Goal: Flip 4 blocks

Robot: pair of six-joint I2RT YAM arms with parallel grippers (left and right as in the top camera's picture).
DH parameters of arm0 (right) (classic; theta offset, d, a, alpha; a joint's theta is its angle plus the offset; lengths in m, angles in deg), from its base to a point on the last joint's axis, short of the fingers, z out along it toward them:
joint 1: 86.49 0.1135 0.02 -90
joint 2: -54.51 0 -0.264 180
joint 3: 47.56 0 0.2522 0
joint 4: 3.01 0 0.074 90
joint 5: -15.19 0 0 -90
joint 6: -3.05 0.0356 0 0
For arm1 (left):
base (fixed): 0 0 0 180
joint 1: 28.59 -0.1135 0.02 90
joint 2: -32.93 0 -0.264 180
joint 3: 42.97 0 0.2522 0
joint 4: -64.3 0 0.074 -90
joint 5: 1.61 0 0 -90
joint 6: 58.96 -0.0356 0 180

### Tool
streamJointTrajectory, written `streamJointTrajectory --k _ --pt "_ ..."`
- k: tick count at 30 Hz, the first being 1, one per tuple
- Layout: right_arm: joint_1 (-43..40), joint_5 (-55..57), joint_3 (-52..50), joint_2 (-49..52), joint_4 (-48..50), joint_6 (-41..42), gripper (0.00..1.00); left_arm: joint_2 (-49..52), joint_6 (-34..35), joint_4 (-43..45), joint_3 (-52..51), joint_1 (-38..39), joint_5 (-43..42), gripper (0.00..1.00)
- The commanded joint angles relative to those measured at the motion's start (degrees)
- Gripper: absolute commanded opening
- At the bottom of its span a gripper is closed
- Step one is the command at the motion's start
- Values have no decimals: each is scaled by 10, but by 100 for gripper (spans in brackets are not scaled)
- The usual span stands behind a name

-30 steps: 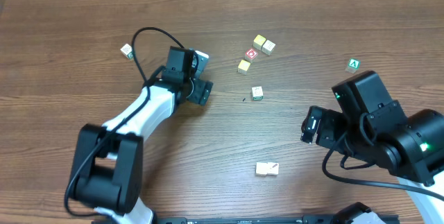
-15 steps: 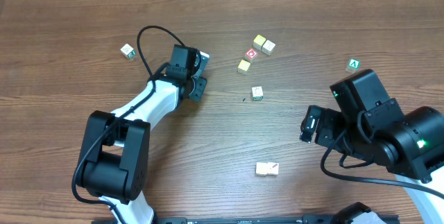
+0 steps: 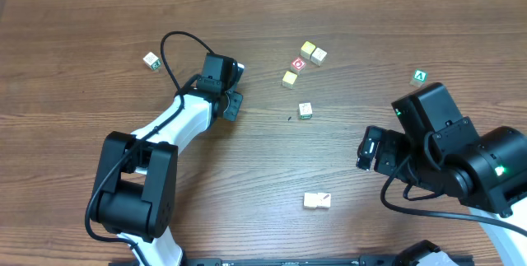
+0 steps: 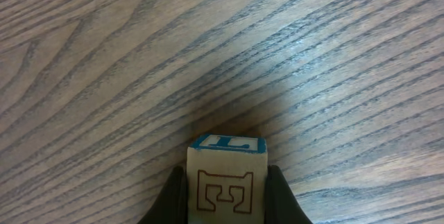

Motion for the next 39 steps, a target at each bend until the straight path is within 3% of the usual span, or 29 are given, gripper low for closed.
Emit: streamJointTrajectory --k 1,6,11,15,18,24,27,31,39 --pt "-1 7 14 1 2 -4 99 5 25 -9 15 -3 9 4" --pt "-1 7 14 1 1 -4 99 2 126 -94 64 -3 -5 4" --pt "-1 8 14 0 -5 -4 95 -16 201 -204 127 -2 -106 4" --pt "-1 10 14 0 -20 -4 90 -72 282 -274 130 2 -139 4" --pt "-1 10 14 -5 -20 -4 90 -118 303 -304 113 26 -130 4" --pt "-1 10 14 -23 -20 -5 90 -212 383 -327 35 148 -71 4" --pt "-1 9 14 -34 -20 -15 91 -242 481 -326 -12 231 -65 4" --pt "-1 9 14 -47 -20 -15 91 -246 603 -316 -57 325 -61 5" --pt "-1 7 14 -58 -20 -15 91 -246 733 -250 -127 432 -46 4"
